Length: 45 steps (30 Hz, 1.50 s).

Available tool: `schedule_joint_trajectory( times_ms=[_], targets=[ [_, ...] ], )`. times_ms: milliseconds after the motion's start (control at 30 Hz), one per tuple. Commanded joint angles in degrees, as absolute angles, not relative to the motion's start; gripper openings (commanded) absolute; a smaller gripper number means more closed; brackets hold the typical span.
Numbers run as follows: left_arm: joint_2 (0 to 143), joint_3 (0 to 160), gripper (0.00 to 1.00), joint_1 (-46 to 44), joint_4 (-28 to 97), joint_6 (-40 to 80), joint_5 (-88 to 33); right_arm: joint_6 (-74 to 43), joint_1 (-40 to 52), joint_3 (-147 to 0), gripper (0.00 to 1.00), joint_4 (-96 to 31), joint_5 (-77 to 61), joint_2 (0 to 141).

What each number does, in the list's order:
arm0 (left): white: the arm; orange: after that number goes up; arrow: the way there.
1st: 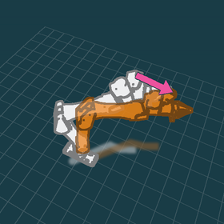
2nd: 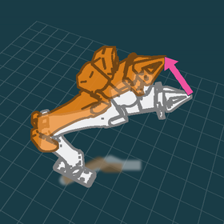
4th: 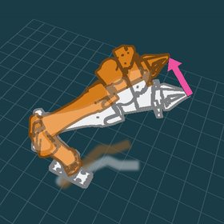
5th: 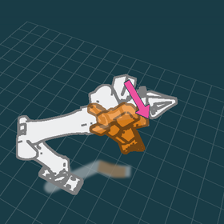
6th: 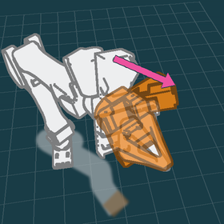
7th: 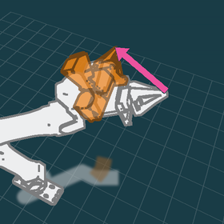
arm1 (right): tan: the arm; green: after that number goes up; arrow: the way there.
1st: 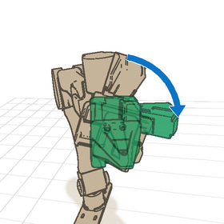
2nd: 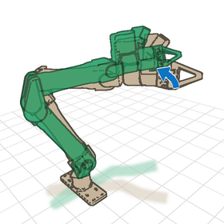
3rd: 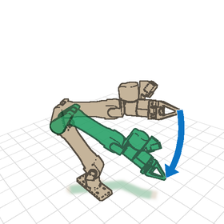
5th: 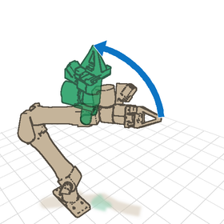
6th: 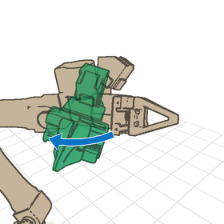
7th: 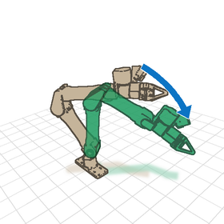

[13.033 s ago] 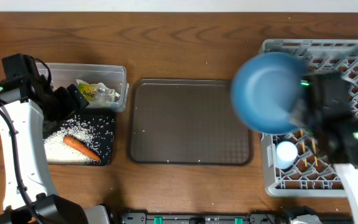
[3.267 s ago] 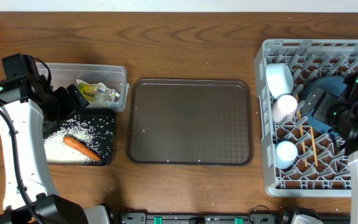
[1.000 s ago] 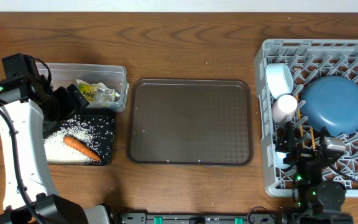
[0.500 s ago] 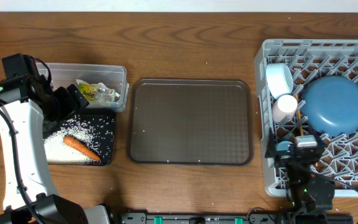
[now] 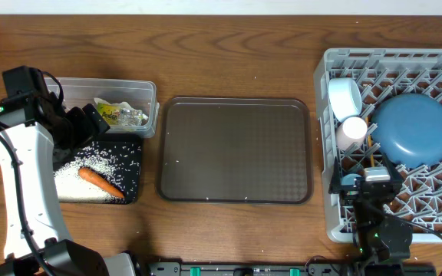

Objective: Sort waste into correct bins and load items into the dishwasher rack

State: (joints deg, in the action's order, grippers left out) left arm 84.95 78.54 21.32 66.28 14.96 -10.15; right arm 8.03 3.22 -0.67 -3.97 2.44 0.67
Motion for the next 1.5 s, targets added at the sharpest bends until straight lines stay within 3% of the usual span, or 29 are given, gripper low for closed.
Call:
schedule_joint_trajectory(
  times_ms=[0, 1467],
  targets=[
    [84.01, 79.24, 0.98, 21.58, 66.61, 14.63, -9.87, 0.75, 1.69, -0.32, 0.99, -3.68, 6.17, 0.25],
    [84.01, 79.24, 0.98, 21.58, 66.61, 14.63, -9.87, -3.16, 1.15, -0.32, 0.99, -3.7, 4.47, 0.27]
  ],
)
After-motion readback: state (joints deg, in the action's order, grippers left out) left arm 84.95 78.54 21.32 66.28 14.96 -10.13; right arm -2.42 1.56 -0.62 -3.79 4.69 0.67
